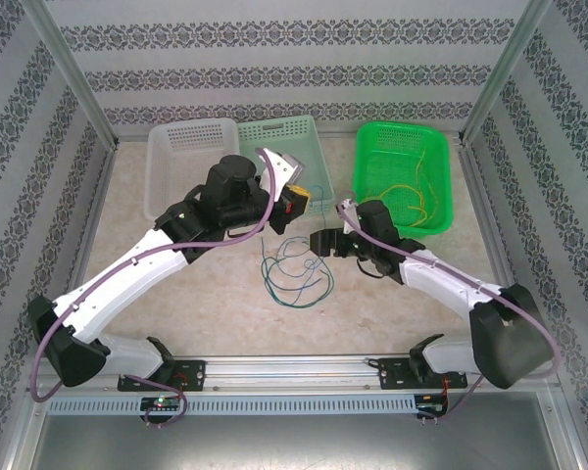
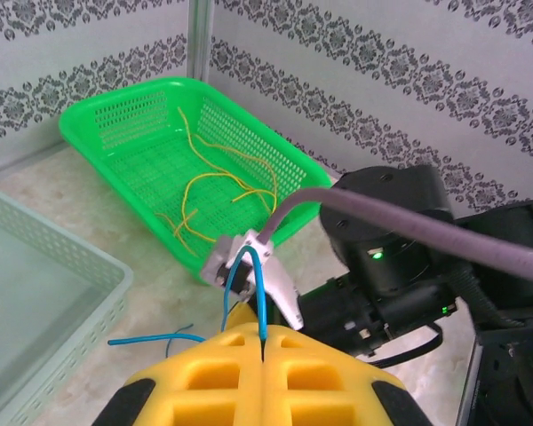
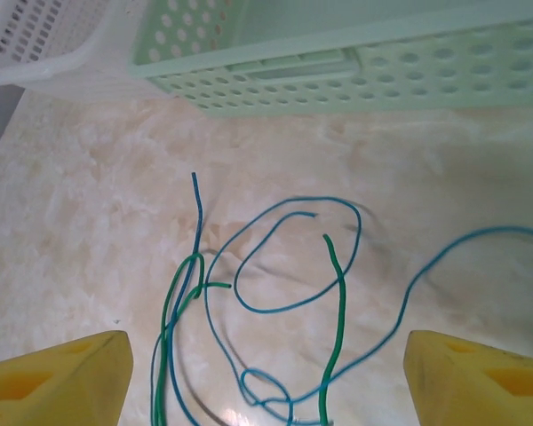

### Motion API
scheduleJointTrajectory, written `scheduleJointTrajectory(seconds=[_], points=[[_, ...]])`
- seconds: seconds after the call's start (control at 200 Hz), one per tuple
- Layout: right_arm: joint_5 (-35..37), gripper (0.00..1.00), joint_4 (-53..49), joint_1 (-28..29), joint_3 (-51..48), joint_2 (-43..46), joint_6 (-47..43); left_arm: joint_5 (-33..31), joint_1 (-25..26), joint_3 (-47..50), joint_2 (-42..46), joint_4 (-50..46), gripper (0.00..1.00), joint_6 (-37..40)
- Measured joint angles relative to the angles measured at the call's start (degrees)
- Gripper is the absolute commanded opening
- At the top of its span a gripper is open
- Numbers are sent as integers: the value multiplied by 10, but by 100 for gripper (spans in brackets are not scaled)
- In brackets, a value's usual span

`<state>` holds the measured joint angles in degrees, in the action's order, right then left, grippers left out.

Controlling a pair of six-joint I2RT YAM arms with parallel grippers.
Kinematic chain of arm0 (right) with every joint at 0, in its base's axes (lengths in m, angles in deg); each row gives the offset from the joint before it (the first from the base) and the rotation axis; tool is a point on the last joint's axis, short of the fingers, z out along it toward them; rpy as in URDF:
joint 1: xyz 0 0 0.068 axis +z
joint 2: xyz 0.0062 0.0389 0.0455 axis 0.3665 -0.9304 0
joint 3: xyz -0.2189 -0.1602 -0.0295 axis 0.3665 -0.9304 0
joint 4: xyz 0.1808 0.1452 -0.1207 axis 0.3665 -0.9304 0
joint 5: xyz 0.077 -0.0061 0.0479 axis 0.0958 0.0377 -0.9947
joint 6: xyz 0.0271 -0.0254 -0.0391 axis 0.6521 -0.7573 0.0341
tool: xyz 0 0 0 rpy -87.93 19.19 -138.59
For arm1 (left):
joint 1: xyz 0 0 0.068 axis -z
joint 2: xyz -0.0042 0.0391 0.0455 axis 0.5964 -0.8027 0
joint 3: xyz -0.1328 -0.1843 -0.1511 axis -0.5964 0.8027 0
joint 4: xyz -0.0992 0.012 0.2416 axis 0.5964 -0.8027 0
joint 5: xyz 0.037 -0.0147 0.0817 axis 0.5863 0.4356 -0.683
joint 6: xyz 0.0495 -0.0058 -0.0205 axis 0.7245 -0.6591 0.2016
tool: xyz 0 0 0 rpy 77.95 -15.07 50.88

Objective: Untangle the cables

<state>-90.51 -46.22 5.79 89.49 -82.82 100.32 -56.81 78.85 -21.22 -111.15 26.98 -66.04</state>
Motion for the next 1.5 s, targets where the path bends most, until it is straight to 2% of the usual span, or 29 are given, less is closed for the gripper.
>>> scheduleJointTrajectory(seconds=[0.08, 0.305, 0.405, 0.53, 0.699, 0.764, 0.884, 0.944, 0.999, 1.104, 1.199, 1.499], points=[[13, 63, 12, 3, 11, -21, -6, -5, -1, 2, 7, 2, 6, 0], [28, 10, 14, 3, 35, -35, -19, -25, -21, 30, 33, 1, 8, -2], [38, 1, 1, 3, 47, -14, -22, -42, -30, 42, 47, 1, 11, -4], [39, 0, -43, 3, 77, 35, -30, -64, -44, 57, 64, 1, 12, -6], [33, 0, -115, 3, 158, 104, -45, -99, -63, 65, 66, -3, 20, -14], [28, 0, -134, 3, 185, 132, -48, -111, -70, 65, 64, -9, 27, -18], [21, 0, -160, 3, 238, 158, -48, -120, -75, 67, 55, -12, 29, -26], [15, 0, -170, 3, 260, 159, -47, -121, -75, 70, 48, -12, 35, -29], [10, 0, -176, 3, 273, 157, -44, -121, -75, 72, 42, -13, 46, -34], [4, 0, -182, 3, 286, 150, -30, -121, -75, 76, 34, -16, 59, -42], [1, 0, -184, 4, 295, 139, -14, -105, -75, 87, 34, -13, 64, -46], [6, 0, -182, 30, 326, 113, 19, 29, -66, 150, -10, 45, 66, -74]])
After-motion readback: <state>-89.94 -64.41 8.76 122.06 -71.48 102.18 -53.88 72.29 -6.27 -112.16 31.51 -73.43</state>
